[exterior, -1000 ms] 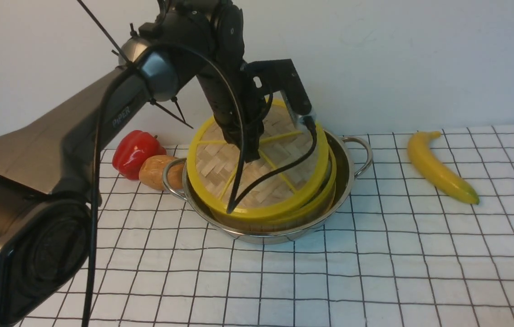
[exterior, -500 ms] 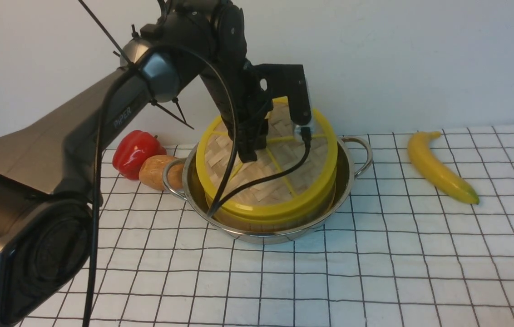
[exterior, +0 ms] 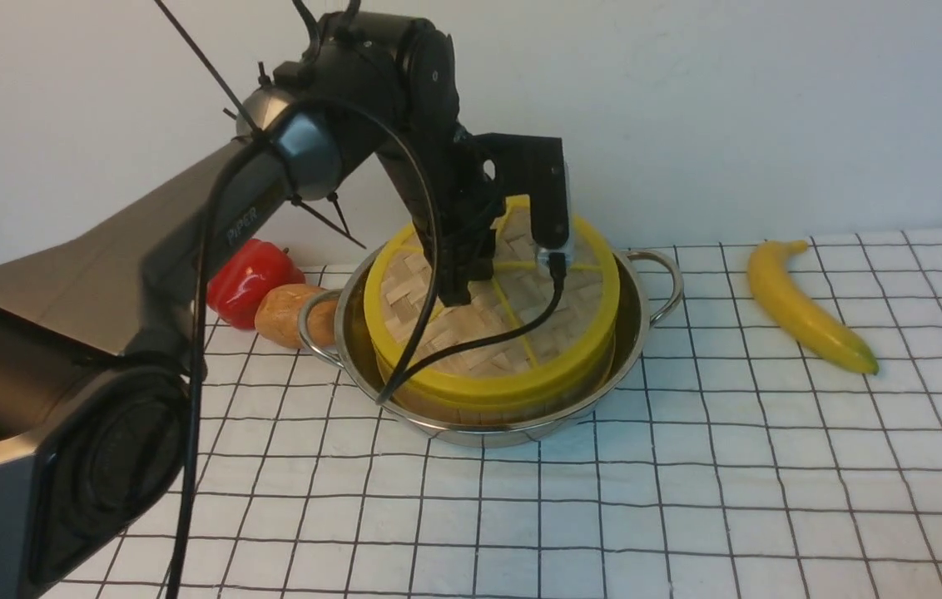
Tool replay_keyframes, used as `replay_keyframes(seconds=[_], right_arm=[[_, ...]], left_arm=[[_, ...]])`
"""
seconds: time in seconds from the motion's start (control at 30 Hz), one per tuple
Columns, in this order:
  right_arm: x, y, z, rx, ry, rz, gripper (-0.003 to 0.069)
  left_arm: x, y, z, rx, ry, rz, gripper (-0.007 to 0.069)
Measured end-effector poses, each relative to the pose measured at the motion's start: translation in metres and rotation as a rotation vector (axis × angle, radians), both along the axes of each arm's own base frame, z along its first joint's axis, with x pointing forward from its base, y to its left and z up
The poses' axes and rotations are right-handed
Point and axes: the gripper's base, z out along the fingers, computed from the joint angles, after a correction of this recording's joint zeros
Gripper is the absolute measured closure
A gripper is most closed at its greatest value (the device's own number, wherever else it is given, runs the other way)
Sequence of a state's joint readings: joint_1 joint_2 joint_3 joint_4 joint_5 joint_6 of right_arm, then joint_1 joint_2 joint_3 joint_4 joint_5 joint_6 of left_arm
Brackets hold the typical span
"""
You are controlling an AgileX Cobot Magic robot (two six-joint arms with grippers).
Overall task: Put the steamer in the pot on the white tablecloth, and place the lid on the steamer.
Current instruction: 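Place the yellow bamboo steamer lid onto the steamer in the pot with the left gripper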
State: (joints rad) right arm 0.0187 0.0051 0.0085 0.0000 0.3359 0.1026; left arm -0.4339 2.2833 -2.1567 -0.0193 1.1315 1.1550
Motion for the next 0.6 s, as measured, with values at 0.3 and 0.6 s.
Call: replay_keyframes(seconds=[0.3,0.6], right_arm=[[0.0000,0.0000,0.0000,0.000,0.000,0.000,0.0419],[0.0000,0.0000,0.0000,0.000,0.000,0.000,0.0419]], left_arm=[[0.0064,-0.0028,-0.0046,-0.020,-0.048,-0.001,0.0508],[0.0015,0.0010,-0.0027,-0.013,0.011,0.084,0.0274]])
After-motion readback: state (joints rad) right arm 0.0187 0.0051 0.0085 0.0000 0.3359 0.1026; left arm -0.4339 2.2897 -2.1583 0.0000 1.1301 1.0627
